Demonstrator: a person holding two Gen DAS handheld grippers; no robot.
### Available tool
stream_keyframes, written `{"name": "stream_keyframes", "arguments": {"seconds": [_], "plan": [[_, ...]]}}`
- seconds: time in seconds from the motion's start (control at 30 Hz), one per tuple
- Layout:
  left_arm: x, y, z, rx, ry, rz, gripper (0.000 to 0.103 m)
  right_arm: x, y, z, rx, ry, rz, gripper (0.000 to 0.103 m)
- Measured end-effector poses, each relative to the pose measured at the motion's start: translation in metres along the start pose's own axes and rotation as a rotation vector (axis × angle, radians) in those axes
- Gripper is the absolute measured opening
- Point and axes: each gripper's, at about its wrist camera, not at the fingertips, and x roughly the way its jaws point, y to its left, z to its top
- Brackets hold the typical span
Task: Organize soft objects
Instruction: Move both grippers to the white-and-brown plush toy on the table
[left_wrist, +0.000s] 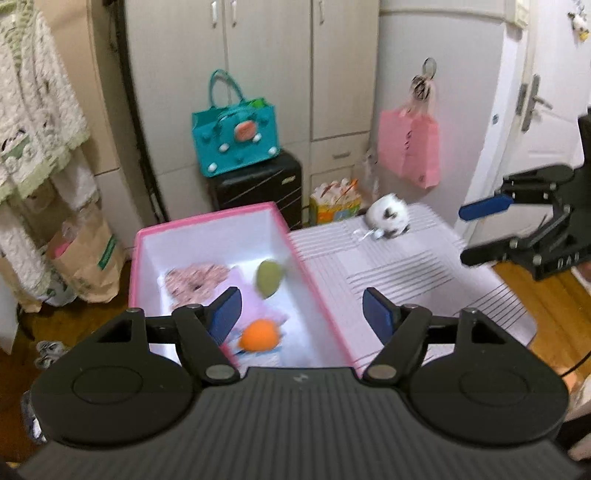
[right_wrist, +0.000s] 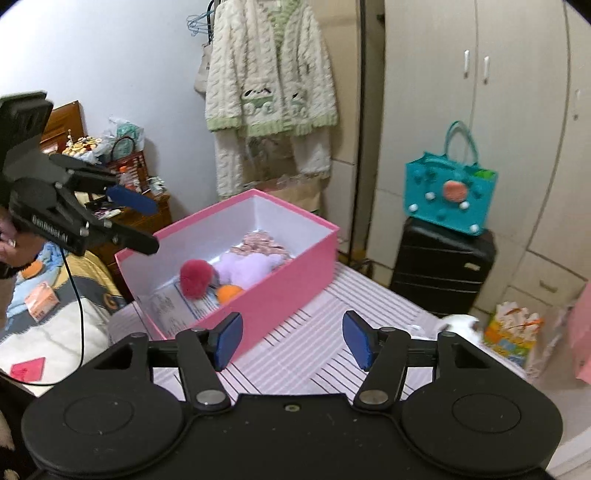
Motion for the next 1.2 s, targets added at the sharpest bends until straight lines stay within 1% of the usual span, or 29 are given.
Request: {"name": "stream_keyframes", "arguments": {"seconds": [0.13,0.33,0.43,0.5,0.53,0.57,0.63,0.7,0.83,0.87,0.93,1.0,1.1,1.2], "plan": [[0.006,-0.025,0.007,0.009,-0.046,-0.065,0.073,-0.017,-0.011,-0.017,-0.013,-0.009,-0.046,0.068],[0.029,-0.063,0.011,-0.007,-0.096,-0.136,0.073,-0.021,-0.037,-0.035,-0.005,-0.020,-0.121,0.071],[0.043,-0.080,0.015,-0.026,-0.127,-0.150,0.074,-0.017,-0.055,-0.042,0.015,-0.027,-0.123,0.072],[0.055,-0.091,0.016,-0.031,-0.134,-0.154,0.076,-0.012,-0.069,-0.047,0.021,-0.030,-0.128,0.074],[0.062,-0.096,0.017,-0.027,-0.132,-0.158,0.076,-0.009,-0.074,-0.050,0.020,-0.032,-0.132,0.075],[0.070,-0.099,0.016,-0.031,-0.131,-0.159,0.076,-0.007,-0.079,-0.053,0.018,-0.036,-0.141,0.079],[0.087,-0.103,0.015,-0.063,-0.114,-0.149,0.076,0.002,-0.087,-0.059,0.023,-0.039,-0.161,0.085],[0.103,-0.106,0.014,-0.080,-0.094,-0.148,0.076,0.010,-0.093,-0.067,0.030,-0.039,-0.167,0.085],[0.133,-0.121,0.015,-0.079,-0.085,-0.111,0.076,0.028,-0.105,-0.082,0.055,-0.044,-0.163,0.086],[0.141,-0.123,0.015,-0.088,-0.078,-0.122,0.078,0.033,-0.110,-0.085,0.068,-0.050,-0.161,0.086],[0.160,-0.127,0.017,-0.132,-0.024,-0.175,0.078,0.042,-0.118,-0.093,0.098,-0.060,-0.167,0.087],[0.177,-0.133,0.017,-0.151,0.017,-0.184,0.078,0.053,-0.125,-0.099,0.133,-0.058,-0.205,0.087],[0.195,-0.141,0.017,-0.154,0.017,-0.170,0.078,0.068,-0.131,-0.112,0.143,-0.060,-0.256,0.087],[0.216,-0.144,0.020,-0.177,0.017,-0.155,0.078,0.081,-0.136,-0.123,0.137,-0.048,-0.254,0.087]]}}
